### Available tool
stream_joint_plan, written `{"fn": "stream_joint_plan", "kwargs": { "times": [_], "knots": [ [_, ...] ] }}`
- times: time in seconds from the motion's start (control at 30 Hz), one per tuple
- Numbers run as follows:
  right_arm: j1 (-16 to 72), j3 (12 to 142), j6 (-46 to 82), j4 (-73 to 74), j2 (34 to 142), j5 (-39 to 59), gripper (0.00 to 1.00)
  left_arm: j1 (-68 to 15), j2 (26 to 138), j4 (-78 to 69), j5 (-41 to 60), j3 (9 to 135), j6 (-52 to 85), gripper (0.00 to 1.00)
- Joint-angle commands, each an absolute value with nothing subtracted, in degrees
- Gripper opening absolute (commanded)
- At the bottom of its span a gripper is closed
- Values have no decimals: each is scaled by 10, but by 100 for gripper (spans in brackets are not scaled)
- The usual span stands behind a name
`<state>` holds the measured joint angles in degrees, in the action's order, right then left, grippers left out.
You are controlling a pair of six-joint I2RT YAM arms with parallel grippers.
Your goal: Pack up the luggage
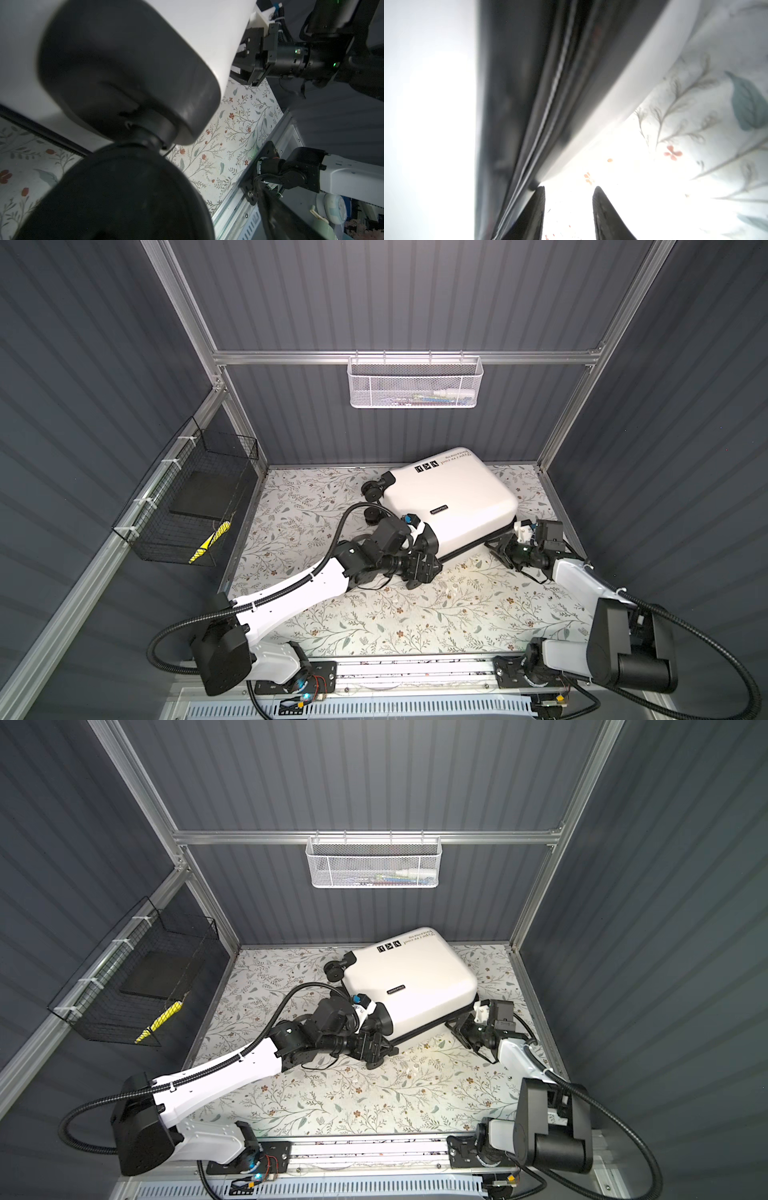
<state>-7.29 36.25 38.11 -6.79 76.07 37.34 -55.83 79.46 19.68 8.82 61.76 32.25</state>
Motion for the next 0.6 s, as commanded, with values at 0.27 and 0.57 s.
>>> {"fn": "stream_joint_plan", "kwargs": {
  "times": [0.27, 0.57],
  "knots": [
    [-105, 368, 387, -83, 732, 397, 40, -563, 747, 244, -121, 686, 342, 100],
    [-138, 316, 392, -111, 679, 364, 49, -359, 804, 304, -12, 842, 235, 100]
  ]
}}
